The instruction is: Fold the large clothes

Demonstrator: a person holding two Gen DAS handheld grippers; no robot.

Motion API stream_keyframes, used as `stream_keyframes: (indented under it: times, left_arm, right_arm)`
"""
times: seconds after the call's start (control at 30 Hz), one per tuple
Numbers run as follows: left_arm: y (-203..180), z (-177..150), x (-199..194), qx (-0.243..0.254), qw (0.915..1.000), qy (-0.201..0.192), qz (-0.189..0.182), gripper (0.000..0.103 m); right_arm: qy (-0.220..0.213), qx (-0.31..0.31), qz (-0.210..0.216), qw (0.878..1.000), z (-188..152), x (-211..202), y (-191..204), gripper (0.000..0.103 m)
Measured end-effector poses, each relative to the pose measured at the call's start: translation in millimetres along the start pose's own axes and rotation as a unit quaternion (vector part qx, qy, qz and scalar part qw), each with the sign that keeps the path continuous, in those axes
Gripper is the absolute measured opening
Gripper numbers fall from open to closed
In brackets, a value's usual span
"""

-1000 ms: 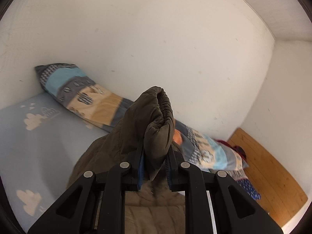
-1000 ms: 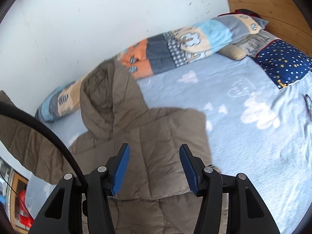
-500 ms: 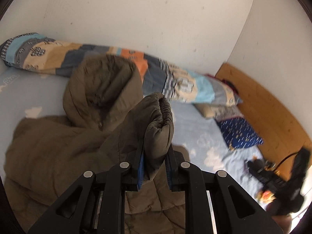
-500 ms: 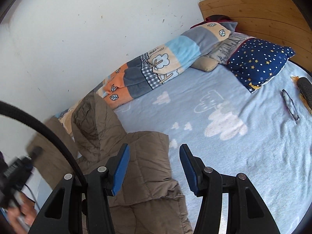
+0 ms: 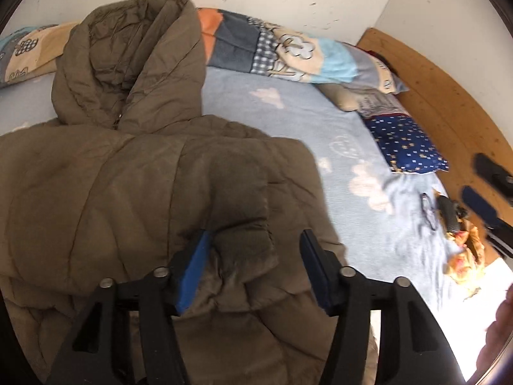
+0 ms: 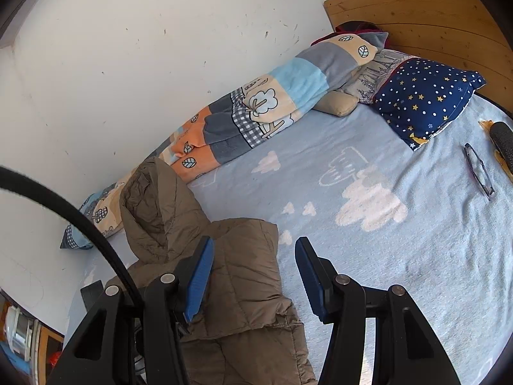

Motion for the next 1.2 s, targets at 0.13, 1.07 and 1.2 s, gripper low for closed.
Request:
stream_keyframes:
  times: [0.13, 1.07, 1.2]
  left_arm:
    - [-4, 6, -40, 0.01, 0.9994, -0.02, -0.025, 0.059]
    - [307, 74, -81, -0.171, 0.9631, -0.049, 0.202, 0.067]
    - [306, 69, -75, -0.158, 0.9621, -0.036, 0.219, 0.067]
  right_arm:
    - [0.002, -0.001, 0.006, 1.0, 0, 3, 4, 0.058]
    - [0.103, -0.167, 0.055, 0.979, -57, 124, 149, 0.031]
    - [0.164, -0.179, 0.029, 0.97, -79, 155, 147, 0.031]
Point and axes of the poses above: each gripper's, at about its wrist camera, not at the fingertips, and x roughly the way its jaws point, y to its left, z to its top, the point moved 5 cm from there along x, roughly the way its jaws point, and after that the axes turned 14 degrees about -x, right-handed, at the moved point
